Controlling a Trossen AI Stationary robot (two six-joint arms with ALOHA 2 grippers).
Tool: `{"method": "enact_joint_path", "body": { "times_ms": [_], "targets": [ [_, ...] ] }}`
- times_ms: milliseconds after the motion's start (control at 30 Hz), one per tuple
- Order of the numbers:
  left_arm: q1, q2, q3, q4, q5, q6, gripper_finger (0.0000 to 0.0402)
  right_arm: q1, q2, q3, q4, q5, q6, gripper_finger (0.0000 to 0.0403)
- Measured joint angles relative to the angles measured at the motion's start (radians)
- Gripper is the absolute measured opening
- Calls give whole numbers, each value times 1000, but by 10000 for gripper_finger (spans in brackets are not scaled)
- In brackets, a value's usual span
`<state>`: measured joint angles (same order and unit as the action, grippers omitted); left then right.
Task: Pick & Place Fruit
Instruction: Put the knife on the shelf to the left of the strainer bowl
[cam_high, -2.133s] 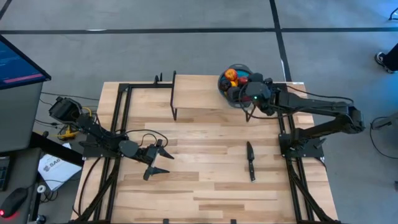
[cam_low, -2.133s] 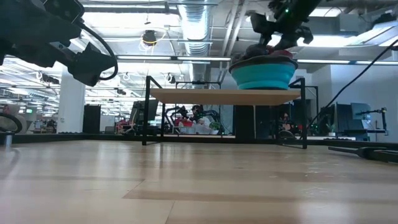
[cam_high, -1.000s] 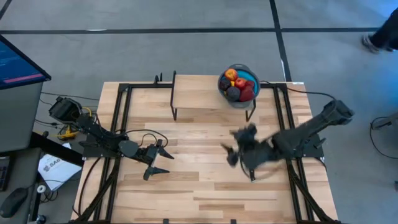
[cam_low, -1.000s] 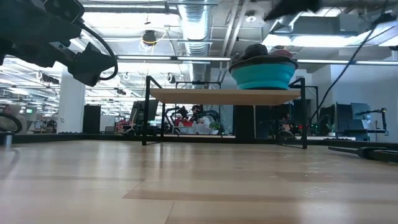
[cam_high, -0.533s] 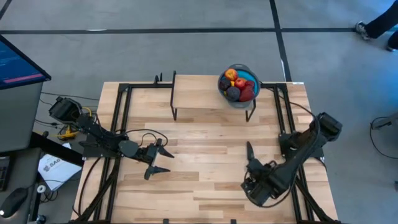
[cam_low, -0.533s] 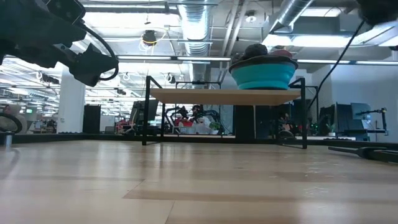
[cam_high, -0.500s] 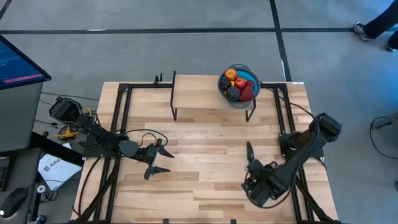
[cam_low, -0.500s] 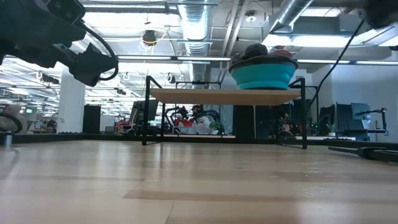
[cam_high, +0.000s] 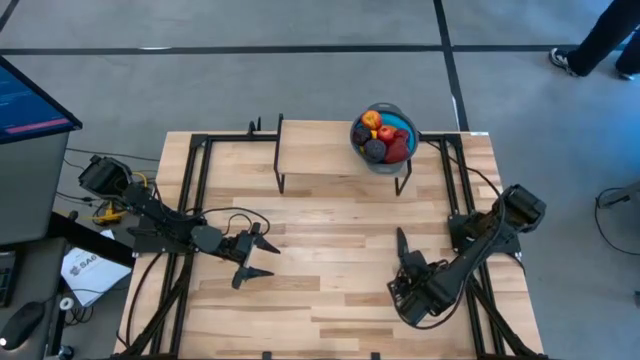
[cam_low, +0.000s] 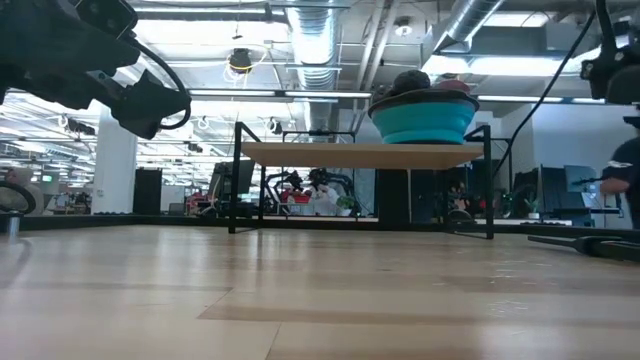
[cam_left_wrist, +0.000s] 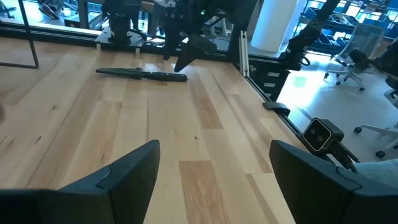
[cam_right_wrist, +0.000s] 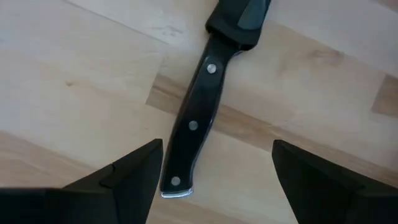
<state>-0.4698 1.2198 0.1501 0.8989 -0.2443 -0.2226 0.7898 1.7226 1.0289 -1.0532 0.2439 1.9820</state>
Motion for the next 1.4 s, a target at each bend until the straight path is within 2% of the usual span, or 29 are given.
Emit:
{"method": "enact_joint_path", "body": {
  "times_ms": [300, 600, 833, 1000, 1133, 1300, 1400],
  "targets": [
    [0, 0, 0, 0, 1, 0, 296, 0, 0, -110, 194, 48, 31, 220],
    [0, 0, 0, 0, 4, -4, 296, -8, -5, -153, 234, 68, 30, 92],
    [0, 0, 0, 0, 5, -5, 296, -10, 2, -144, 306, 196, -4, 90],
    [0, 0, 0, 0, 4, -5, 296, -32, 2, -143, 564, 383, -176, 113],
    [0, 0, 0, 0, 4, -5, 296, -98, 2, -142, 909, 511, -477, 96],
    [-7, -6, 0, -1, 11, -30, 296, -226, 2, -138, 1375, 546, -899, 87],
    [-32, -36, 0, 0, 18, -29, 296, -299, 2, -71, 1438, 527, -1054, 93]
  ]
}}
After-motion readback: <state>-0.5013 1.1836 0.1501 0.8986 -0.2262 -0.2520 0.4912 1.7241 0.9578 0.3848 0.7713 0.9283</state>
